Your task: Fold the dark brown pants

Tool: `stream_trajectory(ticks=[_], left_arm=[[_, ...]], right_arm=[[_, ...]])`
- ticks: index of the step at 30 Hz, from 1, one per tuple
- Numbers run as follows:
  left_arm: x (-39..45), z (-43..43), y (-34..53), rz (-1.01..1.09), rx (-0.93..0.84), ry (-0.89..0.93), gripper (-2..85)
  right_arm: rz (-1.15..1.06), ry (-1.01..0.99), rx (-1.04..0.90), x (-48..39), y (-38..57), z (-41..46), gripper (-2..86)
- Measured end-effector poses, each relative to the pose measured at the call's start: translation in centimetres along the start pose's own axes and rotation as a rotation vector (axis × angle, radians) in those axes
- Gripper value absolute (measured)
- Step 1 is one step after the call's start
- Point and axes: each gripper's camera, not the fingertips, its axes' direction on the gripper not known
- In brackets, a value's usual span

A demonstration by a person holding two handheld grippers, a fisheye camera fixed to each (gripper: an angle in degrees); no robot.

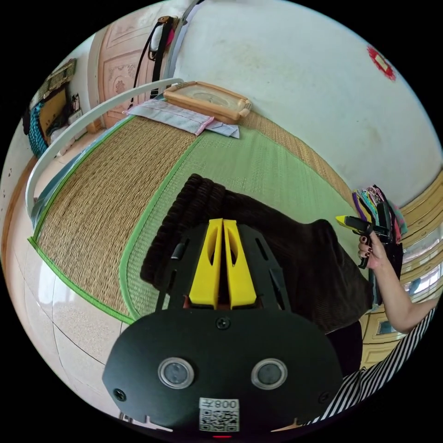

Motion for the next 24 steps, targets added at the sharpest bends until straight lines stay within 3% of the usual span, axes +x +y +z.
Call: stream_trajectory(ticks=[8,11,14,24], left_arm=[[10.7,6.4,-0.7,0.285,-0.151,0.385,0.1],[14.1,10.0,-2.0,0.319,-0.232,0.390,0.1],[16.5,13.0,-2.6,0.376,-0.302,0.283,0.1],[19.6,15.3,-2.2,0.351,-0.312,0.299,0.1]], right_arm=[[-0.109,0.239,-0.090,-3.2,7.6,-1.3,0.1],[-0.091,0.360,-0.123,-2.8,9.2,0.1,0.1],[-0.041,0.350,-0.082,-2.1,10.2,-0.4,0.0],[0.039,0.313,-0.031,-0.9,15.8,-4.1,0.0]])
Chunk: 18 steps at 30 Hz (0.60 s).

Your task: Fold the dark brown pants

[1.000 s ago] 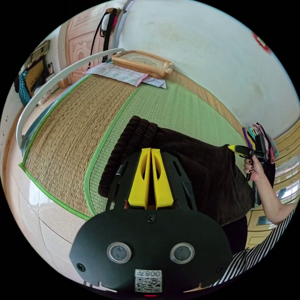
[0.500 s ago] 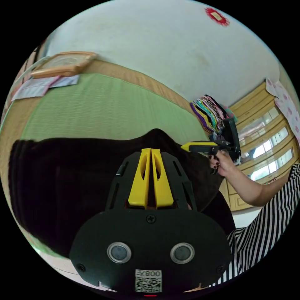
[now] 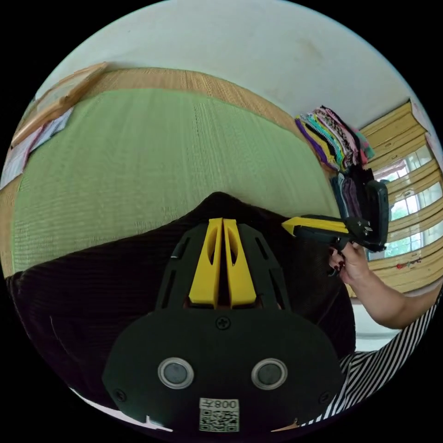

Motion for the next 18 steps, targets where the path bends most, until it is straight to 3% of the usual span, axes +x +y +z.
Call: stream_trajectory(ticks=[9,14,18], left_arm=[[3.6,-1.2,3.7,0.037,0.003,0.028,0.1],[6.2,2.8,6.6,0.015,-0.157,-0.025,0.1],[8.0,4.6,5.9,0.030,-0.119,-0.026,0.1]], right_arm=[[-0.146,-0.058,-0.042,-3.5,10.3,-4.7,0.0],[-0.164,-0.029,-0.174,-4.7,18.7,-3.3,0.0],[-0.192,0.035,-0.173,-4.4,22.9,-2.6,0.1]])
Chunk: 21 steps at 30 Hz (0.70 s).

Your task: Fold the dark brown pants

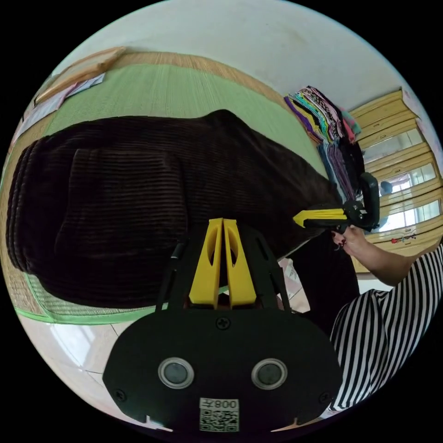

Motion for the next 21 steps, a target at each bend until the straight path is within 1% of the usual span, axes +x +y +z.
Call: stream_trajectory(ticks=[2,5,7,8,9,11,12,13,15,17,21], left_arm=[[1.8,1.1,-1.1,0.051,-0.035,-0.054,0.1],[3.5,2.3,-2.2,0.005,-0.050,-0.040,0.1],[5.2,2.4,-2.6,0.025,-0.014,-0.043,0.1],[6.7,2.6,-2.8,0.050,0.009,-0.052,0.1],[7.4,2.9,-2.9,0.064,0.008,-0.053,0.1],[10.0,5.0,-3.4,0.100,-0.041,-0.049,0.1],[10.5,5.7,-3.5,0.103,-0.068,-0.052,0.1],[11.4,7.5,-3.8,0.109,-0.134,-0.064,0.1],[12.7,8.8,-4.1,0.109,-0.093,-0.092,0.2],[13.8,10.1,-5.2,0.061,-0.115,-0.055,0.2],[15.3,11.6,-6.9,-0.004,-0.141,0.015,0.1]], right_arm=[[-0.014,0.023,-0.020,-0.1,1.2,0.0,0.1],[-0.045,0.064,-0.027,-0.1,3.7,0.0,0.1],[-0.034,0.076,-0.043,0.0,5.2,-0.3,0.2],[-0.023,0.088,-0.031,0.1,6.4,-1.0,0.2],[-0.018,0.109,0.022,0.0,8.0,-2.1,0.2],[-0.014,0.129,0.061,0.1,10.7,-3.0,0.1],[-0.010,0.126,0.042,0.4,12.4,-2.7,0.1],[-0.005,0.122,0.025,0.7,13.2,-2.4,0.1],[0.020,0.105,-0.050,2.3,16.8,-0.2,0.2],[0.065,0.060,0.020,3.7,19.6,-0.5,0.2],[0.126,-0.024,0.042,6.9,25.2,-0.9,0.2]])
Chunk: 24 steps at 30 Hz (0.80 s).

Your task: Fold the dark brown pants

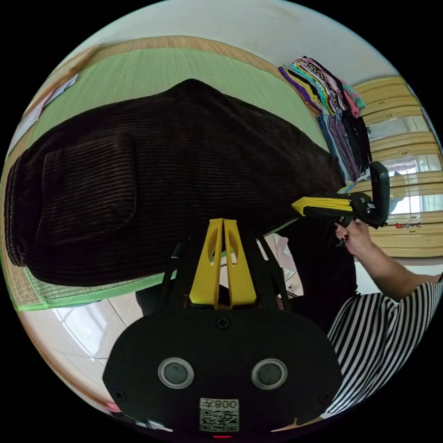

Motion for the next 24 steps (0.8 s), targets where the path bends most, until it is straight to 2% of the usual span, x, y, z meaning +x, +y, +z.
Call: stream_trajectory(ticks=[7,12,18,24], left_arm=[[7.1,2.7,-4.0,0.070,0.033,0.070,0.1],[13.9,5.8,-8.7,0.212,0.022,0.207,0.6],[24.2,11.5,-16.2,0.403,-0.091,0.335,2.8],[35.2,17.4,-23.6,0.577,-0.208,0.328,6.6]], right_arm=[[0.131,-0.029,0.145,7.5,11.3,-3.4,0.3],[0.414,-0.037,0.350,18.4,25.3,-8.0,1.0],[0.780,-0.031,0.618,30.4,43.3,-12.3,5.0],[0.940,0.026,0.700,38.8,54.4,-13.1,9.1]])
